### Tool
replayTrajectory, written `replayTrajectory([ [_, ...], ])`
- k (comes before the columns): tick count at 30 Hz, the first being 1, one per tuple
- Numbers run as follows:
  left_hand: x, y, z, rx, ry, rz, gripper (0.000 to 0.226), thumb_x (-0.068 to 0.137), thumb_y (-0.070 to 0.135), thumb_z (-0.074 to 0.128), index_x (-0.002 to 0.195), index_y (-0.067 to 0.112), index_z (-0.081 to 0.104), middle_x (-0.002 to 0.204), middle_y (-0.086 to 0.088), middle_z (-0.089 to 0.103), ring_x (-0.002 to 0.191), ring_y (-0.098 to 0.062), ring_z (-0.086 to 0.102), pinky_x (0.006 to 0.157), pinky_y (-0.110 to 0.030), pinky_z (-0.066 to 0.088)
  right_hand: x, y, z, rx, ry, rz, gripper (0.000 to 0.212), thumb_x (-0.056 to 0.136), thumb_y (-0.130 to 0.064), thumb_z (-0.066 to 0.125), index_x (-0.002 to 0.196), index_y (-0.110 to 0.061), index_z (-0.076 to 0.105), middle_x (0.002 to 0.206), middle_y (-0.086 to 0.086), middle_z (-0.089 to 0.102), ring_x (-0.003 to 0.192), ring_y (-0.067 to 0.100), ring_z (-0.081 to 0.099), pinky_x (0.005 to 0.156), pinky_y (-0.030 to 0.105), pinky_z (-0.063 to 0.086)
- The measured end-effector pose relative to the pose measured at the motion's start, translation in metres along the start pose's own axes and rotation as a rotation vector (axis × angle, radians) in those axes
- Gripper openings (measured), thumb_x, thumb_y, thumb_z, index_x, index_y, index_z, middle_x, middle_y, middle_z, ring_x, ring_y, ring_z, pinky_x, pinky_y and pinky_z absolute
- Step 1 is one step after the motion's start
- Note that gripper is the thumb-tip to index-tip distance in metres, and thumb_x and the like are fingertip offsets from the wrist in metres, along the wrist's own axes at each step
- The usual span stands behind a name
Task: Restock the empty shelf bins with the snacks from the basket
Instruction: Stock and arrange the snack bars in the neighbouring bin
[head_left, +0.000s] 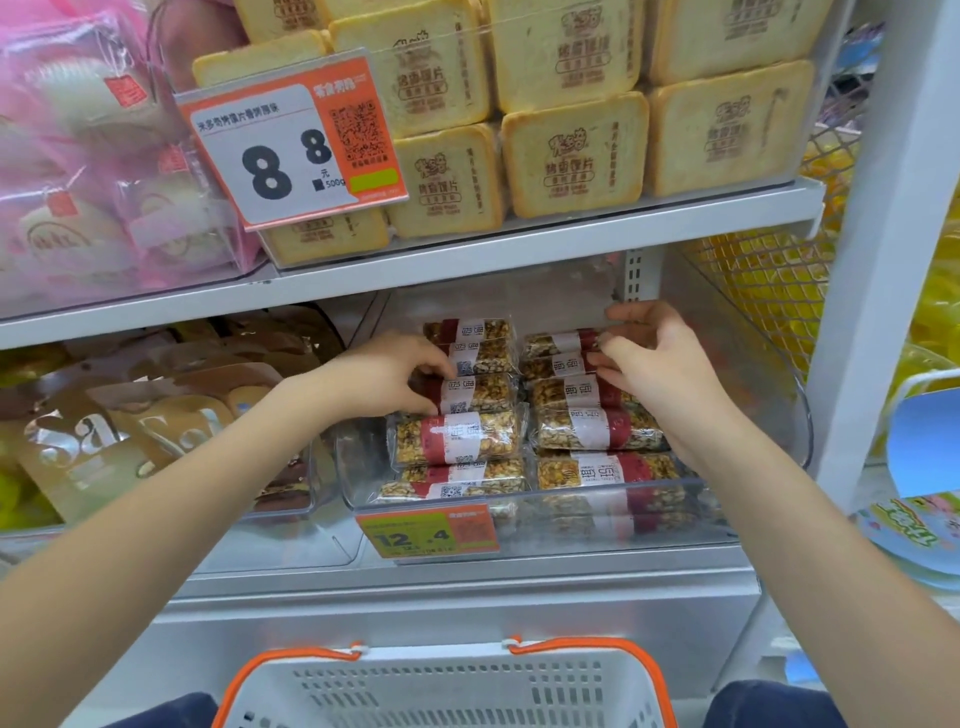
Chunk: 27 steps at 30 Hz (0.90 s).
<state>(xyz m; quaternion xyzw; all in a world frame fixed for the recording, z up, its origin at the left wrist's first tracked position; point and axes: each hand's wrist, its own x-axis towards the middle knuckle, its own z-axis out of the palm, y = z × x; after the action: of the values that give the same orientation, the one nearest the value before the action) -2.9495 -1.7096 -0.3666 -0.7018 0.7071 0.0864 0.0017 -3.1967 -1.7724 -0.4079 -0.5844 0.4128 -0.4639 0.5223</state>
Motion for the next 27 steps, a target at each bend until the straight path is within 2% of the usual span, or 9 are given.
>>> replayTrajectory([
  [4,0.009,-0.003,0.003,0.18,0.026,-0.005,0.038,0.083,0.024,0.071,0.119,0.026,0.059,0.122,0.005,0.056,0.1,-0.011,0.052,0.078,-0.024,0.043,-0.009,0.001,0.008,-0.063,-0.048,-0.029,0.015,0.09,-0.013,0.057,0.098,-0.026,0.056,0.099,0.002,0.063,0.096,0.021,0.065,0.089,0.044,0.053],
  [6,0.011,-0.003,0.003,0.191,0.06,-0.018,0.03,0.085,0.022,0.068,0.113,0.026,0.059,0.117,0.005,0.057,0.095,-0.011,0.052,0.07,-0.024,0.04,-0.014,0.0,0.015,-0.191,-0.11,-0.082,0.014,0.088,-0.014,0.061,0.097,-0.024,0.058,0.099,0.001,0.064,0.095,0.018,0.063,0.087,0.036,0.053],
  [9,0.011,-0.002,0.002,0.218,0.065,-0.02,0.021,0.083,0.023,0.07,0.097,0.029,0.055,0.108,0.007,0.056,0.091,-0.014,0.054,0.065,-0.025,0.038,-0.024,0.001,0.033,-0.404,-0.363,-0.194,0.027,0.083,-0.021,0.071,0.106,-0.028,0.058,0.105,-0.009,0.061,0.096,0.008,0.059,0.085,0.024,0.051],
  [11,0.007,-0.001,0.002,0.23,0.055,-0.006,0.022,0.082,0.025,0.071,0.096,0.027,0.054,0.103,0.008,0.051,0.091,-0.015,0.053,0.067,-0.027,0.042,-0.03,0.005,0.046,-0.635,-0.539,-0.281,0.039,0.081,-0.027,0.072,0.116,-0.032,0.056,0.118,-0.01,0.057,0.109,0.009,0.05,0.094,0.03,0.046],
  [13,-0.002,0.0,0.003,0.202,0.093,0.037,0.021,0.082,0.02,0.069,0.1,0.021,0.058,0.102,0.007,0.051,0.092,-0.015,0.054,0.071,-0.031,0.046,-0.032,0.008,0.054,-0.838,-0.602,-0.35,0.043,0.083,-0.029,0.071,0.123,-0.034,0.054,0.128,-0.008,0.053,0.119,0.018,0.038,0.1,0.036,0.038],
  [17,-0.031,0.007,0.008,0.115,0.222,0.143,0.021,0.083,0.011,0.064,0.102,0.018,0.062,0.096,0.007,0.052,0.089,-0.013,0.055,0.079,-0.036,0.05,-0.023,0.007,0.063,-0.993,-0.584,-0.406,0.046,0.084,-0.029,0.069,0.125,-0.037,0.051,0.123,-0.002,0.057,0.116,0.025,0.04,0.092,0.042,0.043],
  [20,-0.05,0.01,0.012,0.084,0.244,0.187,0.022,0.083,0.008,0.064,0.101,0.02,0.063,0.094,0.008,0.054,0.088,-0.012,0.055,0.08,-0.035,0.05,-0.018,0.009,0.067,-0.924,-0.489,-0.416,0.041,0.086,-0.03,0.066,0.125,-0.034,0.055,0.111,0.001,0.061,0.115,0.028,0.043,0.085,0.041,0.047],
  [23,-0.06,0.007,0.014,0.082,0.246,0.165,0.025,0.087,0.008,0.061,0.107,0.022,0.066,0.107,0.006,0.061,0.101,-0.012,0.057,0.088,-0.032,0.049,-0.015,0.011,0.07,-0.938,-0.424,-0.415,0.041,0.088,-0.028,0.065,0.128,-0.032,0.055,0.118,0.004,0.06,0.121,0.028,0.041,0.09,0.042,0.046],
  [27,-0.064,0.008,0.02,0.196,0.188,0.118,0.033,0.094,0.013,0.05,0.12,0.028,0.064,0.125,0.01,0.06,0.117,-0.01,0.053,0.096,-0.03,0.045,-0.013,0.011,0.07,-0.964,-0.465,-0.365,0.046,0.087,-0.031,0.066,0.131,-0.034,0.053,0.129,0.006,0.054,0.128,0.03,0.036,0.101,0.044,0.04],
])
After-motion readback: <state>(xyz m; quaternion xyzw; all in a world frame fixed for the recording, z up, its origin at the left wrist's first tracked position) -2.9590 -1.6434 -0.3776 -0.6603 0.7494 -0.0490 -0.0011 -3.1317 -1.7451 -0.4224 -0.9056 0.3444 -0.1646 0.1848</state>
